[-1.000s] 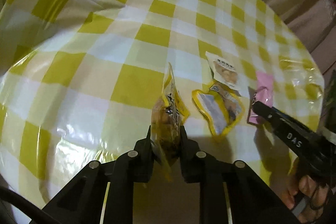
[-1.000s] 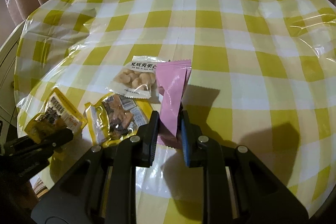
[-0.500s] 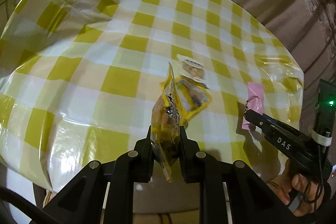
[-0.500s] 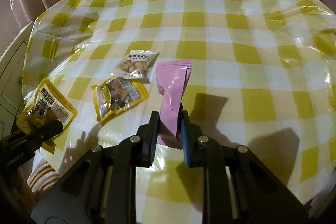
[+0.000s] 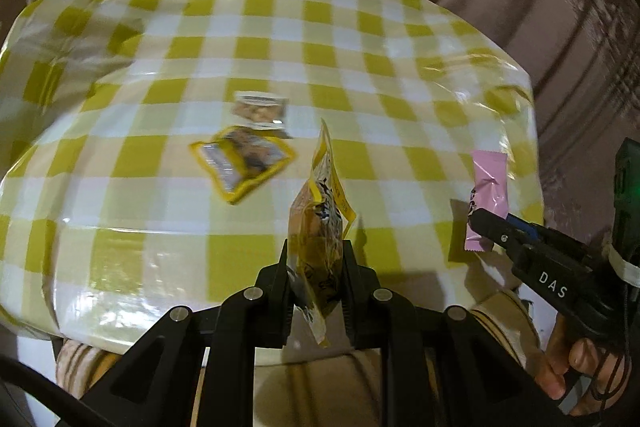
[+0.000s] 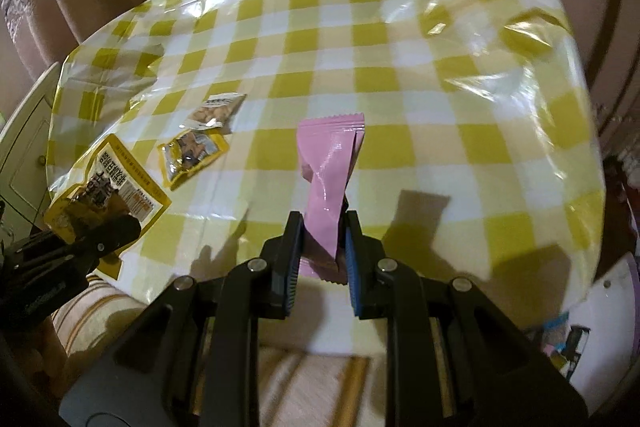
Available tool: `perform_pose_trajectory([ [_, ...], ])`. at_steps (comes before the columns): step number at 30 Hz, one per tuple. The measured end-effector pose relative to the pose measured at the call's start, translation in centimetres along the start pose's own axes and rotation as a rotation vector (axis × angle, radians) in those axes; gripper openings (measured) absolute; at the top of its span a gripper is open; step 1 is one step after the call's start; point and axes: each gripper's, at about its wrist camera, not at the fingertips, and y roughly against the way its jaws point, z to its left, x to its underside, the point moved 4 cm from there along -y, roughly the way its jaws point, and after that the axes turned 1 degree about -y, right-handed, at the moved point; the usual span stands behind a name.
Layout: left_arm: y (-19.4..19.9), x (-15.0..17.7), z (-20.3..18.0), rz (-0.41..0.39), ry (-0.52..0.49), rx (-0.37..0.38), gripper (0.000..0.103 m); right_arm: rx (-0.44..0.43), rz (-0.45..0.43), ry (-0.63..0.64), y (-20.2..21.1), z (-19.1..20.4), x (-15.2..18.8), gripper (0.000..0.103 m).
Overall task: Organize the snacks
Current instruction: 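Carry both packets over the white box and open both tools to drop them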
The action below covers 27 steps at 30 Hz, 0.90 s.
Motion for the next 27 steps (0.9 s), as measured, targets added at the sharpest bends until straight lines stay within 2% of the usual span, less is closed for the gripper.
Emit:
perform_pose_trajectory([
  [18, -0.8, 1.5, -12.3, 0.054, -0.214, 0.125, 0.020, 0.113, 0.010, -0.149, 5.2, -10.6, 5.0, 0.024],
  [27, -1.8, 3.2, -20.1, 0.120, -0.353, 0.263, 0.020, 0.249, 0.029, -0.264, 7.8, -18.5, 8.1, 0.024],
])
